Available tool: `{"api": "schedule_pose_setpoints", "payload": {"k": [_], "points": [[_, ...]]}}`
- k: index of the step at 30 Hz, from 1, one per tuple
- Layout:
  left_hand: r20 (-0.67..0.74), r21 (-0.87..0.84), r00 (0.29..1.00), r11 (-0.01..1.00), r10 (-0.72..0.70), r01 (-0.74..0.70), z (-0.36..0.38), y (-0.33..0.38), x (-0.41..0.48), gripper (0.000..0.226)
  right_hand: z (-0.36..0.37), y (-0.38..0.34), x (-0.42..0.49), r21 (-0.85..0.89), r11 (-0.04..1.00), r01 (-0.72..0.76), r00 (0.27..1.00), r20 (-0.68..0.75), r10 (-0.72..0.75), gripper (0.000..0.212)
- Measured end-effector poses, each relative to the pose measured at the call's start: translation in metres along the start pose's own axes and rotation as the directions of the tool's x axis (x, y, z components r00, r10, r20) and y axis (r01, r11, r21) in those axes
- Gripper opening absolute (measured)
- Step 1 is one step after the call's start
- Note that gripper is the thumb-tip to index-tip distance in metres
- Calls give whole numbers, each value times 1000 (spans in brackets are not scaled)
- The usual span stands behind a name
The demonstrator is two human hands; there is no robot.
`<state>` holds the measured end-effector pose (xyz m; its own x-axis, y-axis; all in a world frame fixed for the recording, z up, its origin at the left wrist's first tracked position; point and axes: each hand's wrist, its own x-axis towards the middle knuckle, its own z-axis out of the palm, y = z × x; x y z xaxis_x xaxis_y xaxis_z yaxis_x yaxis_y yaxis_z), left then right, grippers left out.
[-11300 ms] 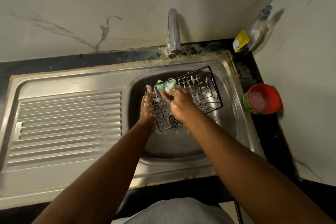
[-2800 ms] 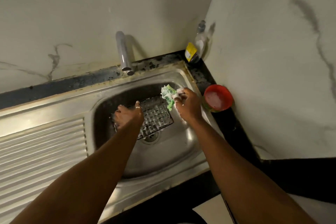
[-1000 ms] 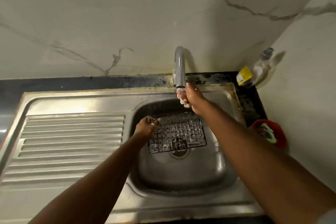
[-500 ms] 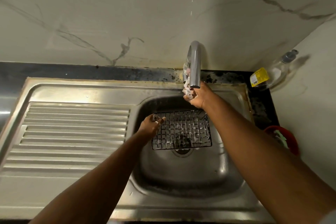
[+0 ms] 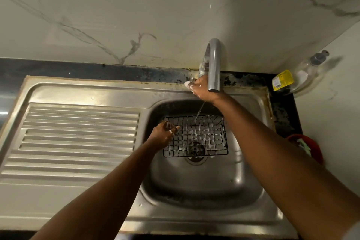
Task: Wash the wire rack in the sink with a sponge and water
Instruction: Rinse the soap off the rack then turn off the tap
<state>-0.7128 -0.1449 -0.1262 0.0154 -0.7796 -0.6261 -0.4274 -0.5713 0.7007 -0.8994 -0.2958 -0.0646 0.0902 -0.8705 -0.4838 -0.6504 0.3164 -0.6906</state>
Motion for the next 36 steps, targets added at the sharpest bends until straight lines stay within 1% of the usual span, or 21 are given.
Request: {"api": "schedule_pose_setpoints", "payload": {"k": [1, 4, 7, 9, 12, 15, 16, 18, 19, 20, 22, 24, 25, 26, 27, 28, 29, 31, 32, 34, 36], "points": [[2, 4, 1000, 1000, 0, 0, 1, -1, -1, 27, -8, -2, -10, -84, 995, 52, 999, -2, -52, 46], [19, 21, 1000, 1000, 10, -10, 5, -1, -2, 23, -19, 0, -31, -49, 988, 148, 984, -92, -152, 34], [33, 33, 999, 999, 17, -18, 9, 3, -2, 23, -18, 0, -39, 165, 983, 83, 983, -176, -53, 39], [32, 43, 999, 999, 20, -22, 11, 5, -2, 22, -13, -1, -29, 201, 979, 31, 981, -193, 9, 37], [35, 70, 999, 997, 27, -29, 15, 5, 1, 24, -6, -5, -11, 168, 986, -14, 985, -167, 43, 29], [48, 117, 998, 992, 36, -42, 21, 2, 5, 27, 7, -3, 5, -17, 999, -29, 989, -146, 26, 52], [60, 134, 997, 990, 40, -48, 23, 2, 5, 28, 13, 6, 14, -67, 997, -46, 989, -144, 36, 67], [100, 178, 994, 982, 53, -70, 30, -1, 6, 25, 28, 24, 27, -77, 994, -73, 979, -193, 57, 104], [129, 215, 990, 972, 62, -89, 34, -4, 7, 25, 34, 30, 30, -90, 991, -98, 978, -192, 80, 110], [168, 257, 983, 959, 73, -115, 37, -7, 6, 28, 37, 32, 26, -92, 989, -118, 981, -163, 102, 102], [296, 374, 953, 910, 67, -180, 46, -12, 5, 42, 33, 17, -1, -146, 987, -72, 990, -129, 53, 70], [419, 548, 908, 791, 22, -271, 57, -19, 2, 56, 31, 20, -20, -252, 963, 99, 995, 28, -95, 34], [426, 625, 905, 723, -2, -293, 63, -23, -1, 56, 30, 28, -27, -252, 954, 163, 984, 112, -139, 23], [401, 675, 916, 674, 7, -300, 67, -25, -3, 50, 30, 36, -36, -211, 961, 179, 979, 140, -151, 20], [366, 703, 930, 647, 29, -297, 70, -28, -5, 40, 31, 45, -43, -105, 981, 162, 979, 139, -147, 18], [338, 721, 939, 626, 58, -298, 73, -30, -8, 32, 33, 53, -49, 60, 993, 98, 984, 141, -106, 17], [323, 732, 942, 608, 88, -307, 75, -33, -9, 28, 35, 60, -53, 253, 967, 7, 982, 182, -54, 18], [313, 732, 934, 584, 171, -352, 73, -33, -12, 27, 34, 63, -60, 563, 806, -180, 955, 296, 7, 26], [307, 714, 928, 593, 212, -372, 70, -31, -14, 28, 31, 60, -63, 653, 724, -224, 946, 323, 1, 30], [308, 665, 912, 625, 270, -409, 62, -24, -17, 32, 25, 45, -70, 762, 601, -243, 936, 346, -59, 31], [313, 623, 896, 644, 315, -444, 54, -16, -18, 32, 21, 20, -72, 833, 499, -238, 944, 320, -83, 27]]}}
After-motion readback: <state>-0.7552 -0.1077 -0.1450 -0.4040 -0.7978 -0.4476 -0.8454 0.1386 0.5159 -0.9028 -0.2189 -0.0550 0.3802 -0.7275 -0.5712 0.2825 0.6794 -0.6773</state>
